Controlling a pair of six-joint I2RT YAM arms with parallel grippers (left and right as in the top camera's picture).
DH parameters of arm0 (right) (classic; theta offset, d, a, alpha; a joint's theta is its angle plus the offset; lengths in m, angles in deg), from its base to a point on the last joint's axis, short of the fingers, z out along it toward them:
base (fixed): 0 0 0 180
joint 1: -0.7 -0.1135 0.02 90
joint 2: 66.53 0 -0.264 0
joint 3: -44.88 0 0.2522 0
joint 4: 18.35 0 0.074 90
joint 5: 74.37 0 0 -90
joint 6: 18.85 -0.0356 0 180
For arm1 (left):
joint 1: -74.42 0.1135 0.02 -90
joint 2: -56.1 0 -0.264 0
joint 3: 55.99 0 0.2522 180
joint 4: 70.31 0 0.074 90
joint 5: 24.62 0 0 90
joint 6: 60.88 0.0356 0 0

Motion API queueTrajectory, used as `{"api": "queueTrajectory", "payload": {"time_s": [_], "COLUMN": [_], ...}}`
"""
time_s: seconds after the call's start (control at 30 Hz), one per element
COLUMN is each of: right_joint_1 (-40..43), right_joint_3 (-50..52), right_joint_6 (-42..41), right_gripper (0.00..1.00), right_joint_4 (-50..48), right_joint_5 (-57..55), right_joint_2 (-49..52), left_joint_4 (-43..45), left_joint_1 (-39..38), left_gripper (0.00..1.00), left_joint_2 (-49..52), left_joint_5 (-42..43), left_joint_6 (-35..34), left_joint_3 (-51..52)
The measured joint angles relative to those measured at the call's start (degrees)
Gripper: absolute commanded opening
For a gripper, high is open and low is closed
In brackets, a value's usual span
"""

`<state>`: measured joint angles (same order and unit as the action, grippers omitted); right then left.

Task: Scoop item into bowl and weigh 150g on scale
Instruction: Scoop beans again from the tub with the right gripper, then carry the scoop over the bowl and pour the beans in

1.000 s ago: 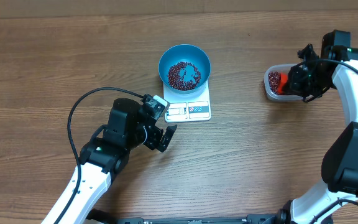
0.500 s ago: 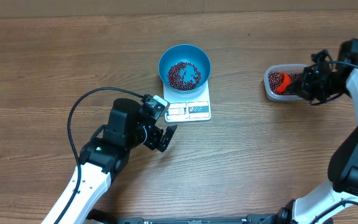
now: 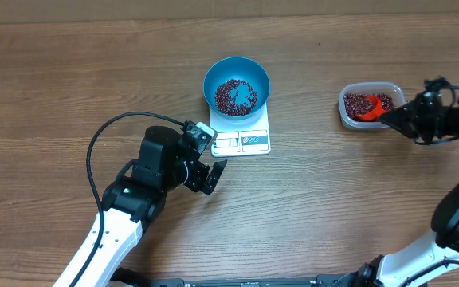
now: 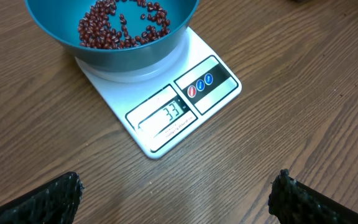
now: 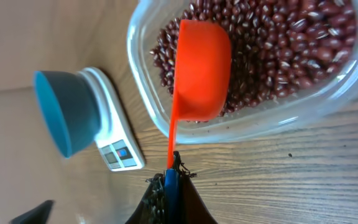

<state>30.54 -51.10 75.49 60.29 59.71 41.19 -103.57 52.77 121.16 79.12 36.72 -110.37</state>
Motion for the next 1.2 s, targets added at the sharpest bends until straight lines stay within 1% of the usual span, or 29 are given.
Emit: {"api": "queueTrajectory", "payload": {"time_s": [0.33,0.53,0.63,0.8,0.97,1.07,1.2], "right_joint_1": [6.60,8.07,7.74,5.07,-1.05,-5.22,-10.99], "right_joint_3": [0.07,0.07,0.07,0.07,-0.07,-0.74,-2.69], "right_joint_6": [8.50,13.68,14.71,15.63,15.37,13.79,9.42], "right_gripper": [0.04,0.04,0.04,0.04,0.04,0.04,0.04], "right_joint_4": [5.95,9.33,9.70,9.75,9.35,7.15,2.40], "right_joint_5": [13.57,20.63,22.53,24.70,25.24,25.22,25.44], "right_joint_2": [0.00,0.00,0.00,0.00,0.00,0.00,0.00], "left_joint_4": [0.00,0.00,0.00,0.00,0.00,0.00,0.00], "left_joint_1": [0.00,0.00,0.00,0.00,0.00,0.00,0.00], "left_gripper": [0.99,0.99,1.00,1.00,1.00,1.00,1.00], "left_joint_2": [0.00,0.00,0.00,0.00,0.00,0.00,0.00], "left_joint_5": [0.00,0.00,0.00,0.00,0.00,0.00,0.00], "left_joint_6": [0.00,0.00,0.00,0.00,0.00,0.00,0.00], "left_joint_3": [0.00,0.00,0.00,0.00,0.00,0.00,0.00]}}
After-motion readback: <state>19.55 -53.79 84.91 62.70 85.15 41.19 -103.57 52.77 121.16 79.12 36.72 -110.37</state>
